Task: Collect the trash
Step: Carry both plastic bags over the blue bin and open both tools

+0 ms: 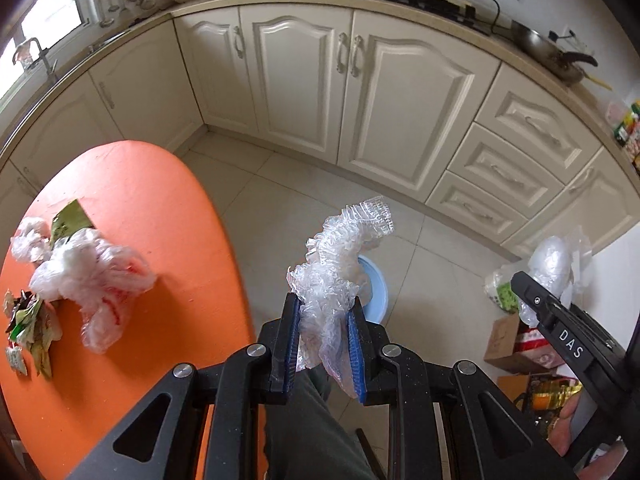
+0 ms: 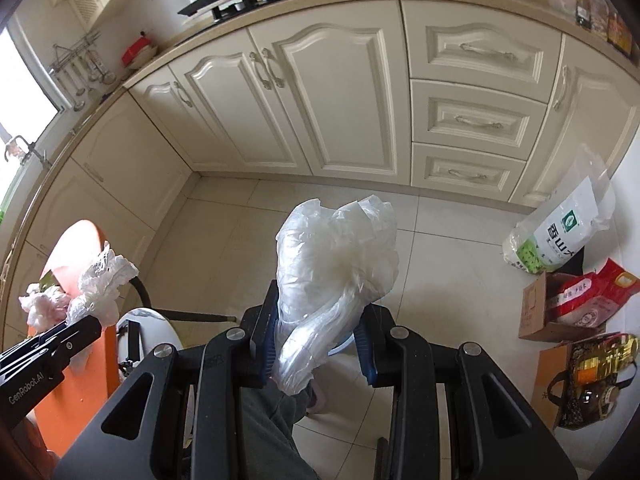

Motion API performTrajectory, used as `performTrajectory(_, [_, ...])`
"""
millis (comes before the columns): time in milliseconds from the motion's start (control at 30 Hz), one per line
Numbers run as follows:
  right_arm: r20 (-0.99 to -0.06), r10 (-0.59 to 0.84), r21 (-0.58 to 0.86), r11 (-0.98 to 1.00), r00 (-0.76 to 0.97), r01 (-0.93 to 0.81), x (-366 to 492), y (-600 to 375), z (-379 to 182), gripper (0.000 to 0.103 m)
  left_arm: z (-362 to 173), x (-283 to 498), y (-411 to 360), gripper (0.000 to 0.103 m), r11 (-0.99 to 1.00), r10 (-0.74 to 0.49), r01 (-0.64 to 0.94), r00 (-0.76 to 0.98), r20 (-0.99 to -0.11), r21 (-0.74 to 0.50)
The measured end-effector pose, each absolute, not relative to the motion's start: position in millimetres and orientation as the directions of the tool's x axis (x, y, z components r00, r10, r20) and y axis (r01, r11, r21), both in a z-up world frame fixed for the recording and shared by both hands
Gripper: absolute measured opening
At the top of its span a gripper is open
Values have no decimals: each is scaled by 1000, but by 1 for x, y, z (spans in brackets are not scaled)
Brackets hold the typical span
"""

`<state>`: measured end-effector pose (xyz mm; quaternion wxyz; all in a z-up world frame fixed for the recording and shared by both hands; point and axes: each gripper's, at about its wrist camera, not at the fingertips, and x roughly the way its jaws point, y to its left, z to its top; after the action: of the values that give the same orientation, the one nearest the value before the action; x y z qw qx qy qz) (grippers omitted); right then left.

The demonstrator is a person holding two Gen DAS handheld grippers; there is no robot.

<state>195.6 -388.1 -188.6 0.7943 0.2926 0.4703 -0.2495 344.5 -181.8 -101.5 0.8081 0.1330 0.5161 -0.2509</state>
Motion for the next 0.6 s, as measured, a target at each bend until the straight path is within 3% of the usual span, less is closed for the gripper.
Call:
performTrajectory(233, [-918, -121, 211, 657, 378, 724, 196, -422, -215, 33, -131, 383, -240, 23, 822, -224, 569, 339, -914, 9])
performTrajectory(367, [-930, -105, 204, 651, 353, 731, 200, -429, -229, 33, -144, 398, -258, 65, 821, -243, 571, 315, -918, -21])
performTrajectory(600, [-935, -89, 199, 672, 344, 713, 213, -428, -236, 33, -160, 409, -259, 65, 843, -211, 539, 313, -926, -10])
